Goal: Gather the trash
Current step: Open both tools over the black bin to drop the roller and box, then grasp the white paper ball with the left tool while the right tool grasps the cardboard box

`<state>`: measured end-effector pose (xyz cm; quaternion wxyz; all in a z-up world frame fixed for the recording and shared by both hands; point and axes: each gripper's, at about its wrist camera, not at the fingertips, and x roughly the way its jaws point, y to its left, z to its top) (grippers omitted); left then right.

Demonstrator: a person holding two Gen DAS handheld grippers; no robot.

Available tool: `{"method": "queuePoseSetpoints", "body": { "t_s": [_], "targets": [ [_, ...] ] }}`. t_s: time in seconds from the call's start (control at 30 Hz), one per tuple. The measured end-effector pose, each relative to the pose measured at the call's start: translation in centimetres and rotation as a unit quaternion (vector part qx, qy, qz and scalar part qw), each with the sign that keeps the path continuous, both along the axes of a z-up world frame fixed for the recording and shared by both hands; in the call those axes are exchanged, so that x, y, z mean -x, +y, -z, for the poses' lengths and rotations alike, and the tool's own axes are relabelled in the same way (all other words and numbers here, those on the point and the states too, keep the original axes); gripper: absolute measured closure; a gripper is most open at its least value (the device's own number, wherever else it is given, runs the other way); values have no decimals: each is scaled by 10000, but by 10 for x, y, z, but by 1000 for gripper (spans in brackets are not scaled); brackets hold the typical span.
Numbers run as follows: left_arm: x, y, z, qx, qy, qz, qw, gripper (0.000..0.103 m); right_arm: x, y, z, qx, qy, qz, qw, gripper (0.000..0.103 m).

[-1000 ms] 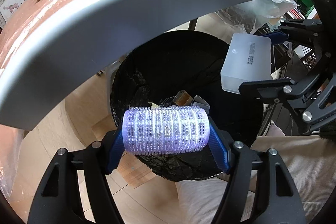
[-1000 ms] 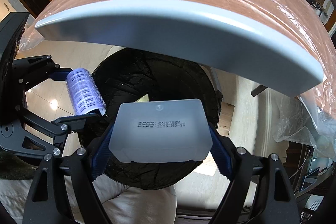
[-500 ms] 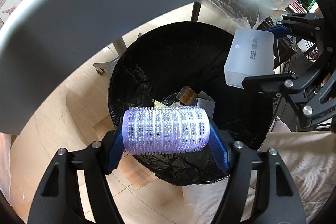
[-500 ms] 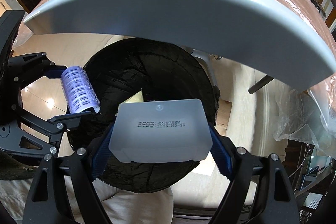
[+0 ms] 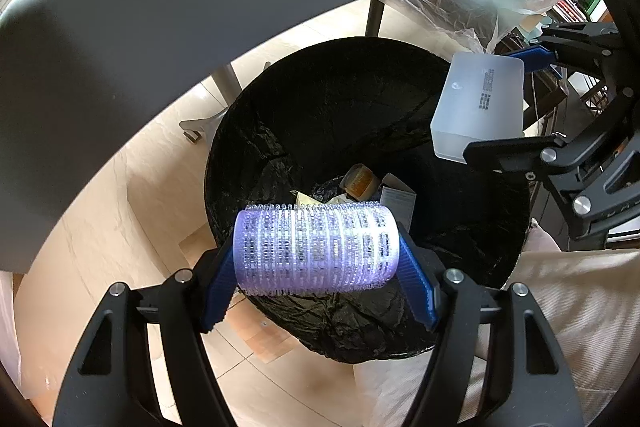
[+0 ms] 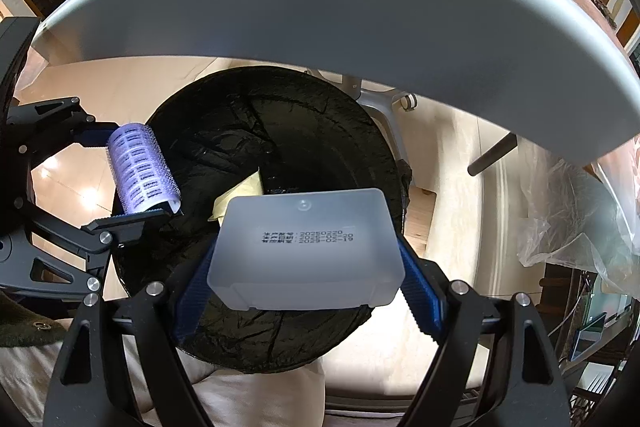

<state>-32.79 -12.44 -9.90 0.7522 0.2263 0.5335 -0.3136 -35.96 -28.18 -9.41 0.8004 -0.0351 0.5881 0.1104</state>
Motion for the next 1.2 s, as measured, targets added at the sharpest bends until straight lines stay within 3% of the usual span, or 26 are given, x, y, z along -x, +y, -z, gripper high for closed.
{"method": "queuePoseSetpoints", "body": {
  "t_s": [0.17, 0.27, 0.4, 0.57, 0.73, 0.83, 0.97, 1.03, 1.1, 1.2],
  "targets": [
    [1, -1, -5, 172, -86, 62, 9998, 32, 1, -1, -4, 1, -124, -9, 9999, 22],
    [2, 1, -8, 245, -156, 17, 9996, 23, 1, -3, -7, -41, -154, 46, 9999, 16],
    [3, 5, -12, 325, -118, -22, 9994, 16, 5, -12, -15, -131, -196, 152, 9996, 15],
    [11, 12, -25, 416, -146, 9, 9990, 16, 15, -24, -34, -201, -288, 267, 9990, 15],
    [29, 22, -97, 1225, -566, 185, 9907, 16, 32, -29, -93, -227, -954, 152, 9951, 15],
    [27, 27, -143, 1689, -1039, 141, 9800, 3, 33, -30, -130, -174, -1463, 138, 9890, 6],
    [-5, 40, -174, 1785, -1582, -382, 9704, 2, 3, -37, -169, -41, -2159, 350, 9758, 4],
    [-37, 46, -177, 1590, -1762, -843, 9678, 2, -20, -44, -173, 51, -2186, 499, 9745, 4],
    [-68, 51, -173, 1432, -1748, -1174, 9670, 2, -49, -50, -172, 38, -2146, 633, 9746, 4],
    [-114, 54, -157, 1282, -1383, -1559, 9696, 2, -91, -59, -162, 66, -1988, 717, 9774, 4]
  ]
}}
